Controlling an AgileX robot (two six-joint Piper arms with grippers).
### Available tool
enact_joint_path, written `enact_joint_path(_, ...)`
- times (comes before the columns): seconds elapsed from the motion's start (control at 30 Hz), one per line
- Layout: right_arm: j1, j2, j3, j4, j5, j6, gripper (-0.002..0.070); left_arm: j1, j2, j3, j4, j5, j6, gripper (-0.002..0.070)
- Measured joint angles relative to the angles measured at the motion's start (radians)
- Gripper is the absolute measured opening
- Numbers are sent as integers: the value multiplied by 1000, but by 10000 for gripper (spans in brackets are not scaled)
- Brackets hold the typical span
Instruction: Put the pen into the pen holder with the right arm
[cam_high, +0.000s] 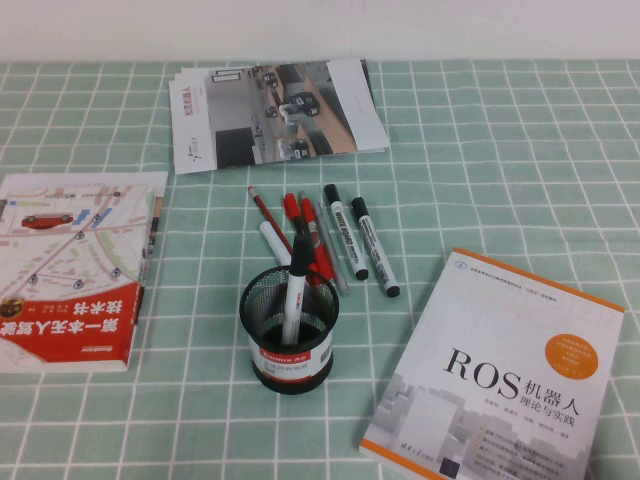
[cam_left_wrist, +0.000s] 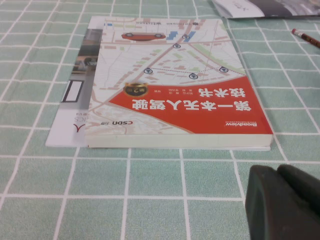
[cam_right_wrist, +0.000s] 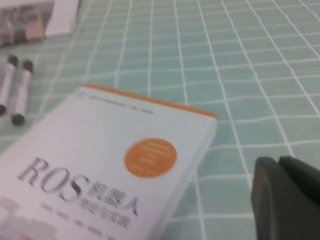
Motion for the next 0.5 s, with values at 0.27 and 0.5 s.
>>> enact_joint_path(0.27,0,0,0,100,-69,0,-20,0,0,0,0,0,0,-4)
enact_joint_path(0.5,0,0,0,273,-128,0,-20,0,0,0,0,0,0,-4)
